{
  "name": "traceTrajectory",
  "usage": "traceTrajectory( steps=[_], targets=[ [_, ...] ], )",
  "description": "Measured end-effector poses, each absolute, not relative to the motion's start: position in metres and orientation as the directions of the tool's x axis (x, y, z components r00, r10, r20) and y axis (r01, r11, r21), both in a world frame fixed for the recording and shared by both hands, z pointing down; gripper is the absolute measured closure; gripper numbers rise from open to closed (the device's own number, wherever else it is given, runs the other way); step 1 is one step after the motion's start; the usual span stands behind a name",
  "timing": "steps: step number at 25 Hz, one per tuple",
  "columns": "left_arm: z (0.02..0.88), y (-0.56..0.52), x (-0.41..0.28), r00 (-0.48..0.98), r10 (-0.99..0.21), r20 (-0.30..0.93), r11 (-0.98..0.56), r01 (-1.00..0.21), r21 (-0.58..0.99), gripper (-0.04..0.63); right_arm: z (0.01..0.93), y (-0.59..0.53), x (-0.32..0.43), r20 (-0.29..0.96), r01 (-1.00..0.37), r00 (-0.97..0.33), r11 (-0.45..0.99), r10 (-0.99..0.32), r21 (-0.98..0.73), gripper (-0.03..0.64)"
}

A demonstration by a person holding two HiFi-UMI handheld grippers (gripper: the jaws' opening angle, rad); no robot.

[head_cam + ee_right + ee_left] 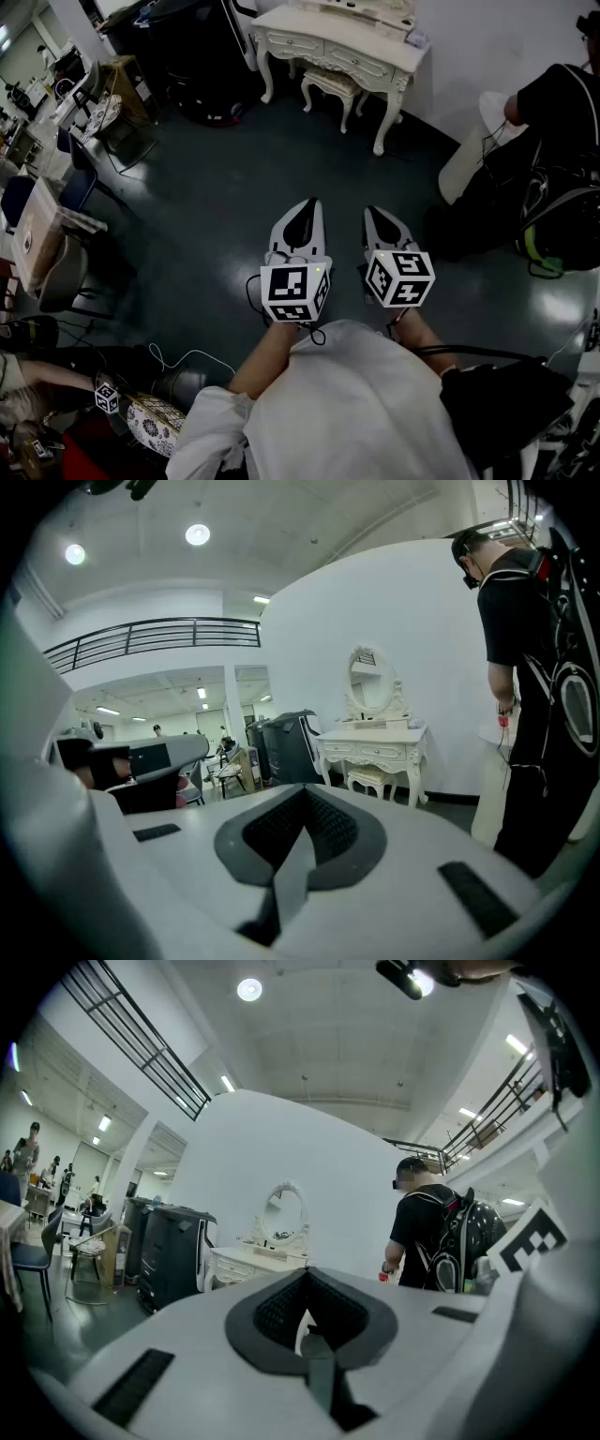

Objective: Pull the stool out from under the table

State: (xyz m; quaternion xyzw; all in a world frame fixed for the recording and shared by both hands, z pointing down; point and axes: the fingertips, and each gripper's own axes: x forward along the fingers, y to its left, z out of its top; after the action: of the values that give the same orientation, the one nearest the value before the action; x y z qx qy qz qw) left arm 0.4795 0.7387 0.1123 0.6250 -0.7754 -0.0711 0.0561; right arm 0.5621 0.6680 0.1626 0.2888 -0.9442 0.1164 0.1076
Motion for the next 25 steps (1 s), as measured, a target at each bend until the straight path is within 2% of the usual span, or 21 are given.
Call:
traceTrajectory(
  steps=[13,25],
  targets=[
    [0.117,0.746,0.455,-0.213,-0.977,0.003,0.210,-0.961,0.177,0.588,0.170,0.668,0.545,0.282,-0.595,-0.793,0.786,-0.540,-0.170,0.617],
    [0.119,0.766,0.386,-0.201,-0.979,-0.010,0.197,-0.965,0.173,0.588,0.178,0.667,0.506,0.312,-0.677,-0.726,0.717,-0.613,-0.166,0.617]
  ],
)
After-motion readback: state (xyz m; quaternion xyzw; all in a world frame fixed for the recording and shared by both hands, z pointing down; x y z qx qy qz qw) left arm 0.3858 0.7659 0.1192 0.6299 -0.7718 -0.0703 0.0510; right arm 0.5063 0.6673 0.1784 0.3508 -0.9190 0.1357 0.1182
